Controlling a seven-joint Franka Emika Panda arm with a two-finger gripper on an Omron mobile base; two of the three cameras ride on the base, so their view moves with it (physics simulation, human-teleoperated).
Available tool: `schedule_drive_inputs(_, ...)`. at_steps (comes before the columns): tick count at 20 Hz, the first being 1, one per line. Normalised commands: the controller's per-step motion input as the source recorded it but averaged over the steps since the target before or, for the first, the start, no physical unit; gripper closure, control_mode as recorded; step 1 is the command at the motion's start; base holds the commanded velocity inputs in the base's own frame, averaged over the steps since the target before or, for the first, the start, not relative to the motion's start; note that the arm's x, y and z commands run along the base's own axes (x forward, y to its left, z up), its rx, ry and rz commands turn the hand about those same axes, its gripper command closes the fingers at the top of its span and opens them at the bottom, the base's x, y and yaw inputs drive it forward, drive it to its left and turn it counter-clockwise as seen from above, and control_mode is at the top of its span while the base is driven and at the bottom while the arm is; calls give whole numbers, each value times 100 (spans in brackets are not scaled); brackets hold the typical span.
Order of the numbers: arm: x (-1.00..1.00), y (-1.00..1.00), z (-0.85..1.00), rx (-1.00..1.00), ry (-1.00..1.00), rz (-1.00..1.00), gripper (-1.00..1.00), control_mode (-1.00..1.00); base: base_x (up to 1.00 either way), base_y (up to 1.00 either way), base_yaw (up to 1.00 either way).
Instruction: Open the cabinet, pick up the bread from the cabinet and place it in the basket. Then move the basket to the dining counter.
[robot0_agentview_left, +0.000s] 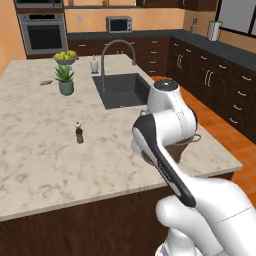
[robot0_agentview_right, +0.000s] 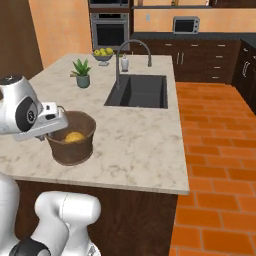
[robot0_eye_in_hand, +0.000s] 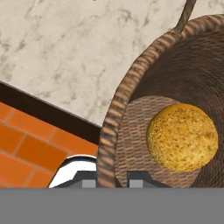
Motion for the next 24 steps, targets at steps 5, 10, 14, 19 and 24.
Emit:
schedule_drive_inputs(5, 98, -2, -5, 0, 0, 9, 100, -100, 0, 0, 0)
schedule_drive_inputs(10, 100, -72, -38, 5, 1, 7, 100, -100, 0, 0, 0)
schedule_drive_inputs(14, 41, -27, -78, -6, 0, 0, 100, -100, 0, 0, 0)
schedule_drive_inputs(19, 32, 0, -80, -16, 0, 0, 100, -100, 0, 0, 0)
schedule_drive_inputs(24, 49, -1, -46, -1, -2, 2, 100, -100, 0, 0, 0)
